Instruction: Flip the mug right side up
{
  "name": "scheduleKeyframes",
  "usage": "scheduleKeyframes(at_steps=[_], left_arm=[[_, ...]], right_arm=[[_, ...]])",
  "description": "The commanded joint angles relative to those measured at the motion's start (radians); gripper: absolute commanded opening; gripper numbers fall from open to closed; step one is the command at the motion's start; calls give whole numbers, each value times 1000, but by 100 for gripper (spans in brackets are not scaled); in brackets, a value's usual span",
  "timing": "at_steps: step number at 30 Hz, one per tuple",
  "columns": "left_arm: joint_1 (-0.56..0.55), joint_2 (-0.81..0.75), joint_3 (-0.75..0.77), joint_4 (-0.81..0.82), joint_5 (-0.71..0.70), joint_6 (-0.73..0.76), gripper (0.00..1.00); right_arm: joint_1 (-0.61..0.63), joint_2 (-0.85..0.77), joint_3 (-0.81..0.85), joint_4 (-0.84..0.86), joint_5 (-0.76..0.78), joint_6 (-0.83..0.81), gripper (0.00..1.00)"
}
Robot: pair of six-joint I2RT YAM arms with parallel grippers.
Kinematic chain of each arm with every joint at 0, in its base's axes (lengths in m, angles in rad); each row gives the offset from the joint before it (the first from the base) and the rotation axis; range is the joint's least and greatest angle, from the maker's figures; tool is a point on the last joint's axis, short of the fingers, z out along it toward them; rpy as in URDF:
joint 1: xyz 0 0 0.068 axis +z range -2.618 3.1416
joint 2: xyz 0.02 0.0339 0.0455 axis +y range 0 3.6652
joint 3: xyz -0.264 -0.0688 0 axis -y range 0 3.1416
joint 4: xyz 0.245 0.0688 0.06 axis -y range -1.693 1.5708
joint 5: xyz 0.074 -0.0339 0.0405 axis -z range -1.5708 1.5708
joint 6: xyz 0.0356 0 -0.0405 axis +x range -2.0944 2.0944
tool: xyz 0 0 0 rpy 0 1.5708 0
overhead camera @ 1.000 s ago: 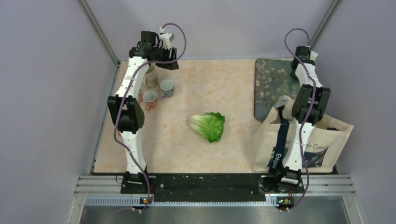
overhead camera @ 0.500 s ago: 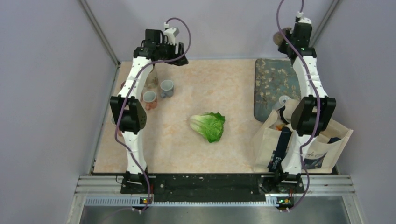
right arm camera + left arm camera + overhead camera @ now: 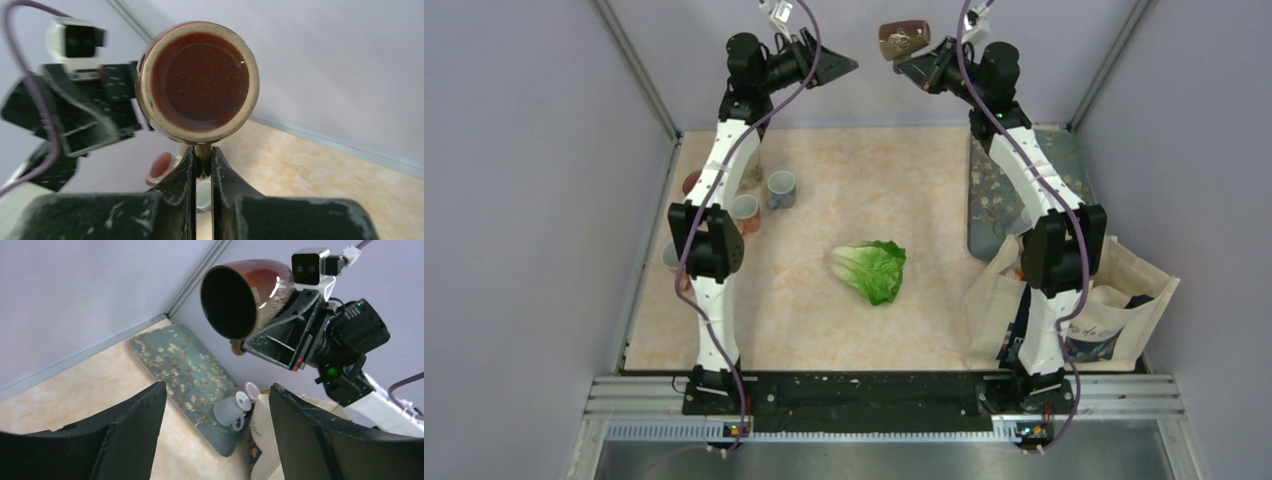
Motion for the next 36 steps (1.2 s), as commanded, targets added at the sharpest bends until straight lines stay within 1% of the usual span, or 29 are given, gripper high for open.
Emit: scheduleKeyframes(at_steps=[1,9,15,24,27,31,33,36], left_arm=[[-6,36,23,207,39,-218,79],[-16,37,32,242,30,-220,76],[-16,35,30,257,52,-215,72],[-17,36,45,248,37,-176,72],[-25,43,49,238,12,-170,73],[-36,60,45,263,-19,-229,72],[-44,62,47,280,-27,-231,69],[-53,65,49,292,-39,-238,56]], right_arm=[[30,-36,20,265,-99,157,0],[75,14,53,225,-113,172,0],[75,20,43,186,-102,160,0],[66,47,40,162,-104,150,0],[74,70,56,165,-128,174,0],[85,98,47,225,-143,250,0],[95,111,50,224,-148,251,0],[107,135,54,239,-169,278,0]])
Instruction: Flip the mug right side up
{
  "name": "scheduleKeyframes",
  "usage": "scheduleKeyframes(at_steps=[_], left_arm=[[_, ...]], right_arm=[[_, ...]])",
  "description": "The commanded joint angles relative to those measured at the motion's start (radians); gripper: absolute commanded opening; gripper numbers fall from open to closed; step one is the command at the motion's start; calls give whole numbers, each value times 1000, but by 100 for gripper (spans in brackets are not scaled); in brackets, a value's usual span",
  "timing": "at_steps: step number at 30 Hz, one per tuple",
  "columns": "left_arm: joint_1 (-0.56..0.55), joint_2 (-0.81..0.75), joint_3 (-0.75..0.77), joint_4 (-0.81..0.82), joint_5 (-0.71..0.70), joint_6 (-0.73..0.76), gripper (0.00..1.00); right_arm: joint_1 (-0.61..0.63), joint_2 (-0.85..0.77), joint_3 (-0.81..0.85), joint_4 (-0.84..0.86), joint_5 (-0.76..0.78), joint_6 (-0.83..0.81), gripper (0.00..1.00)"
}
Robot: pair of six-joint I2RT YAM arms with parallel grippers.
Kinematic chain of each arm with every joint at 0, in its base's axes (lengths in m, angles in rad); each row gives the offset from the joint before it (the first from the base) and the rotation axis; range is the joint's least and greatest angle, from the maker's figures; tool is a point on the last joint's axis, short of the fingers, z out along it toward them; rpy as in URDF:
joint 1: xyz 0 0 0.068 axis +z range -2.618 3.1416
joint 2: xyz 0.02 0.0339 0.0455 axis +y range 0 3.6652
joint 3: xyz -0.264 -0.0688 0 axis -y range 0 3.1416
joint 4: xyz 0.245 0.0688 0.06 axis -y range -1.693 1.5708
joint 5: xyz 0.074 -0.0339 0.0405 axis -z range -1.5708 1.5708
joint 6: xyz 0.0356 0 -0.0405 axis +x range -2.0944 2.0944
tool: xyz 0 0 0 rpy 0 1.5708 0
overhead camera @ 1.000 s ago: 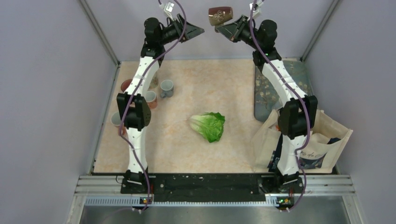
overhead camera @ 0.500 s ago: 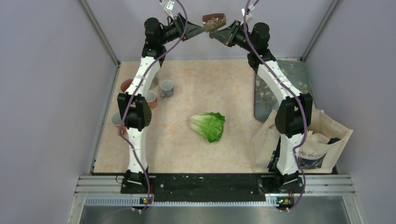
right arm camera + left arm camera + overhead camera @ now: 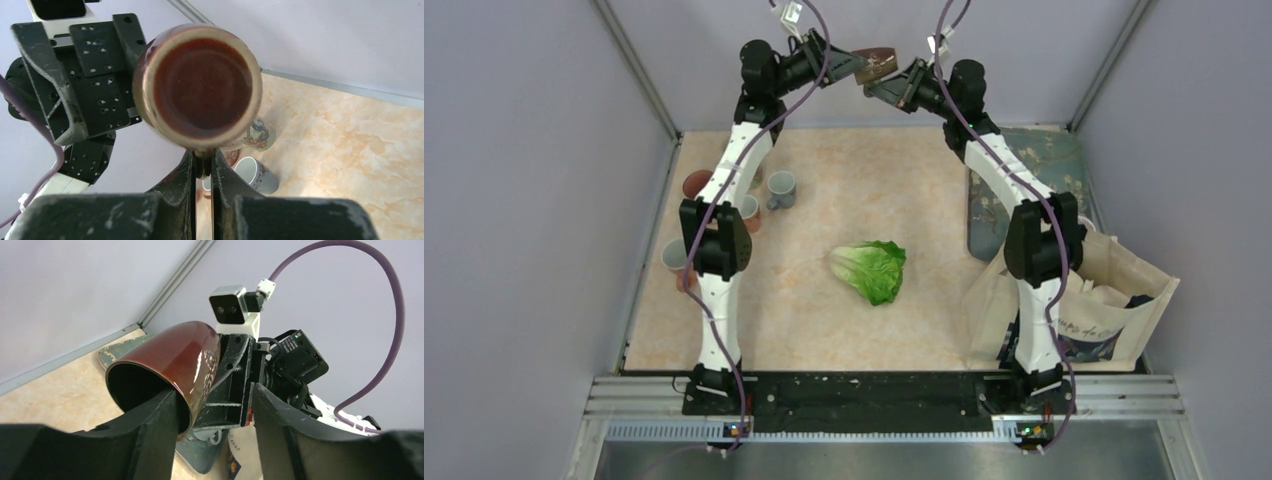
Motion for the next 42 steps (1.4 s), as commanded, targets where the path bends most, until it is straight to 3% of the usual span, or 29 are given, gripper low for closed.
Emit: scheduleKeyframes(at_steps=[1,3,5,9,16,19,24,28,31,35,39,42], left_arm=[[-20,7,44,75,-30,-23,50],[-22,6,33,81,-32,-32,33],[-22,6,31,69,-36,-28,2],[-16,0,38,-20,-32,30,0],[16,-30,119,-475,-175,435,0],[21,-52,146,-592,-213,588,0],[39,-116,196,-927,-277,962,0],[64,-224,119,-1214,-365,1237,0],[116,-274,71,-1356,-456,1315,0],[181,-287,140,-1530,-511,1395,0],[259,-337,76,-1599,-678,1491,0],[341,-356,86,-1604,-735,1408,0]], right_arm=[[34,27,56,124,-46,60,0],[38,43,66,126,-61,70,0],[39,62,77,116,-78,77,0],[37,70,85,1,-71,15,0],[30,18,31,-229,2,-195,76],[25,-4,21,-331,26,-274,95],[9,-64,21,-475,76,-429,99],[-2,-122,10,-568,193,-549,99],[-12,-142,1,-599,239,-586,99],[-15,-144,17,-632,253,-640,99],[-17,-130,40,-658,261,-685,99],[-17,-111,49,-670,261,-714,99]])
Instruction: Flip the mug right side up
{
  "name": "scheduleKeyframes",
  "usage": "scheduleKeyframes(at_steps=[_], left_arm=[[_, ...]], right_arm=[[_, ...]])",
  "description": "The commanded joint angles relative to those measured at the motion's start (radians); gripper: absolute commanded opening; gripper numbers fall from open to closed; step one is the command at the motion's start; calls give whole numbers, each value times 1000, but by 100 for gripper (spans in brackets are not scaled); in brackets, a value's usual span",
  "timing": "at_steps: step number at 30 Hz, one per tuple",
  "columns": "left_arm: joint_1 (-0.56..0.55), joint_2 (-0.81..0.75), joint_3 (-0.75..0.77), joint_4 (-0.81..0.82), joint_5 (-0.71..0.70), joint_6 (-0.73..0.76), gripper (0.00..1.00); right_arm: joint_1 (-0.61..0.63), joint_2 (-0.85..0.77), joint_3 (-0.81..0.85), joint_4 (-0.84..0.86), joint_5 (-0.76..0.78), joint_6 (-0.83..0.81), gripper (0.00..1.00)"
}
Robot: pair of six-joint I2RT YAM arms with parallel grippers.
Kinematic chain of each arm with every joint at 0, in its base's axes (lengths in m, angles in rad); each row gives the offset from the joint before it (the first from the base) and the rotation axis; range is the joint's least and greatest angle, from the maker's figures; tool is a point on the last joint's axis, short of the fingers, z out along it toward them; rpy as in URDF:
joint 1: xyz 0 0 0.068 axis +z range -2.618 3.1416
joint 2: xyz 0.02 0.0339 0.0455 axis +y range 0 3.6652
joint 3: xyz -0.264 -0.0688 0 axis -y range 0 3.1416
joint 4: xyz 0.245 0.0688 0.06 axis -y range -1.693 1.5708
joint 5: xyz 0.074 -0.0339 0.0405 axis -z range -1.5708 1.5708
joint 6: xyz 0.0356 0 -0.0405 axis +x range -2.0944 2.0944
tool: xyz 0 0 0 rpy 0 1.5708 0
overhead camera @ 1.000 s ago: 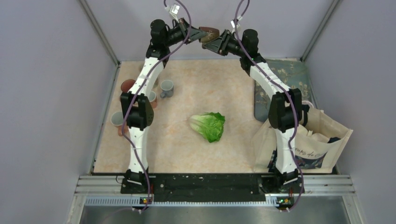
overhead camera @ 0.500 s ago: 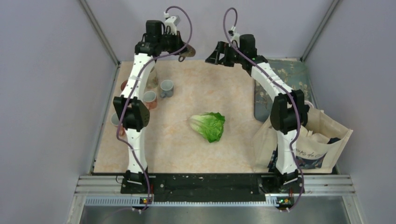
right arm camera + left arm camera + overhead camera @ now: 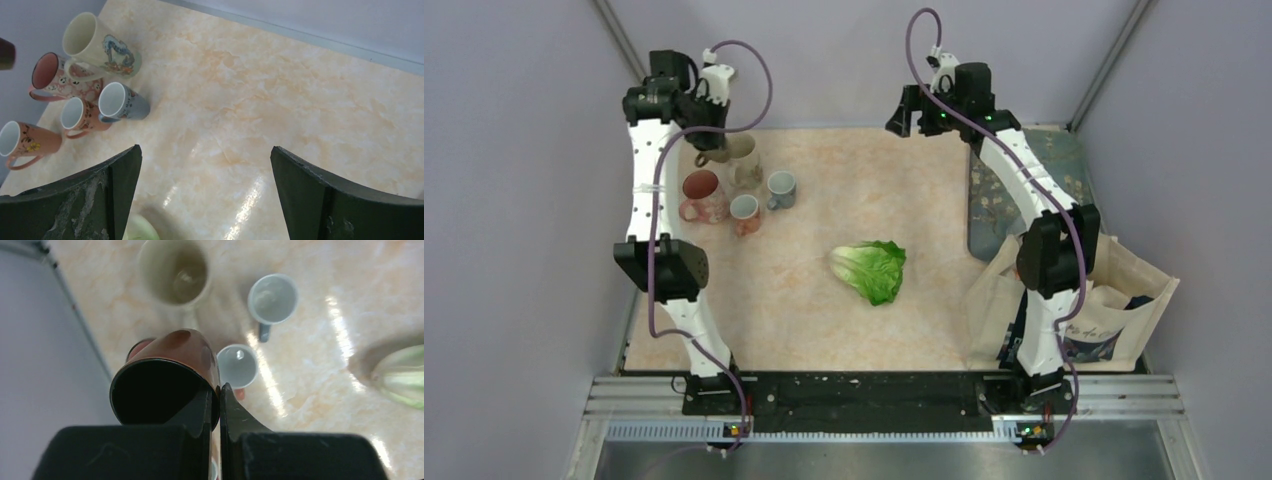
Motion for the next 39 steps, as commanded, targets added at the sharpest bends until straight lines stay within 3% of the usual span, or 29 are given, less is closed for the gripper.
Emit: scheduleKeyframes(at_steps=[1,9,14,21,31,39], left_arm=[[108,-78,11,-43,-168,-9,0],[231,-5,-10,21,-338,-66,0],[323,143,66,60,-279,-27,0],[329,300,75,151,-137,15,0],[348,415,65,200,-9,-34,0],[334,456,22,218,-10,-57,0]], right_arm=[[-3,2,50,-28,22,-85,99],[-4,26,76,-35,17,-106,99],[-3,26,84,-57,33,-101,99],[-2,34,133,-106,59,-36,99],[7,35,230,-194,173,-58,99],[9,28,258,-236,245,-85,99]])
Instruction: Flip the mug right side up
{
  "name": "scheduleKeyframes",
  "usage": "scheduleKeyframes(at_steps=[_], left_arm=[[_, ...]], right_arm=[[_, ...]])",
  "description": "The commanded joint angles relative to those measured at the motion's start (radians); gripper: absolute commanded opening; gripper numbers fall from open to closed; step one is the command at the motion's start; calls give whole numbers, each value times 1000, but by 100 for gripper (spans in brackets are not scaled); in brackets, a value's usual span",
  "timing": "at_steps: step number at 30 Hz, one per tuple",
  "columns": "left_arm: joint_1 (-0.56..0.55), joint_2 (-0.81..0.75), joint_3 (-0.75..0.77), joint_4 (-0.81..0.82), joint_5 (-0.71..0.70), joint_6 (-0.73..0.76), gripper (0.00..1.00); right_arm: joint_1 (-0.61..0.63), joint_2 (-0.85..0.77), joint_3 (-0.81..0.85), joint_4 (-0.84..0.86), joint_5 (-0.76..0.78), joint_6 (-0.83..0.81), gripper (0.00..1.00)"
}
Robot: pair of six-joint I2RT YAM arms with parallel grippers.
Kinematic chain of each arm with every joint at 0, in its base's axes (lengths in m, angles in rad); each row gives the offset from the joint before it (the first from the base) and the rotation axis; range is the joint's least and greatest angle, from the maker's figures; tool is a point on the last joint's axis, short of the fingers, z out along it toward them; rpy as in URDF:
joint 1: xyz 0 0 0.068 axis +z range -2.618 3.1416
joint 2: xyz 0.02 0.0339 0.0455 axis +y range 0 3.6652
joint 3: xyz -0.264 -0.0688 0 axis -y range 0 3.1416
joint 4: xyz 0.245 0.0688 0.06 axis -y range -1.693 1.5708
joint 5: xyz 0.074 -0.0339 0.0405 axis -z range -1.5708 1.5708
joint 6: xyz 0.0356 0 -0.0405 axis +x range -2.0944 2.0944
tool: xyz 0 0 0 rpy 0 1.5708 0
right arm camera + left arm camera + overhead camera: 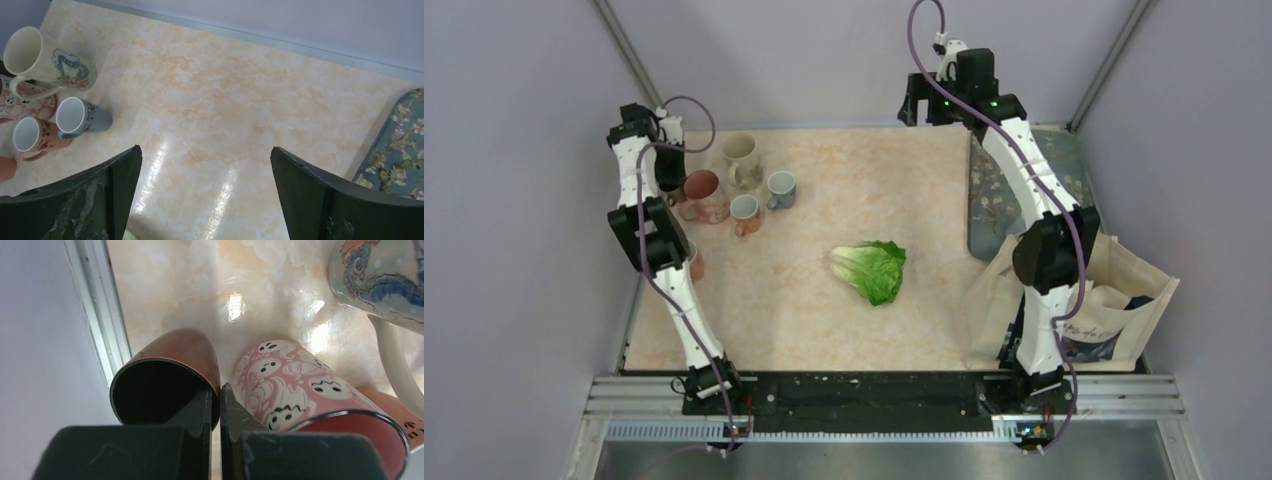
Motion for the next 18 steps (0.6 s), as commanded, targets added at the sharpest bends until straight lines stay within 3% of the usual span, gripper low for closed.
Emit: scheduleKeyframes(at_steps=[1,4,5,9,11,18], left_arm=[[-8,21,-6,48,17,-16,0],[-11,27,-8,50,24,-23,0],[-12,28,-9,53,25,-26,4],[-12,10,-9,71,35,-51,38],[-13,-12,-10,93,34,-63,49],[-14,-90,-16,132,36,-83,58]], right_arm=[[5,-15,61,-31,72,-22,99],[6,-17,62,-40,119,-12,99],[6,-17,62,-45,137,-11,99],[6,-19,66,-60,206,-6,99],[-1,-24,68,-70,259,6,99],[-64,-49,61,-144,447,49,99]])
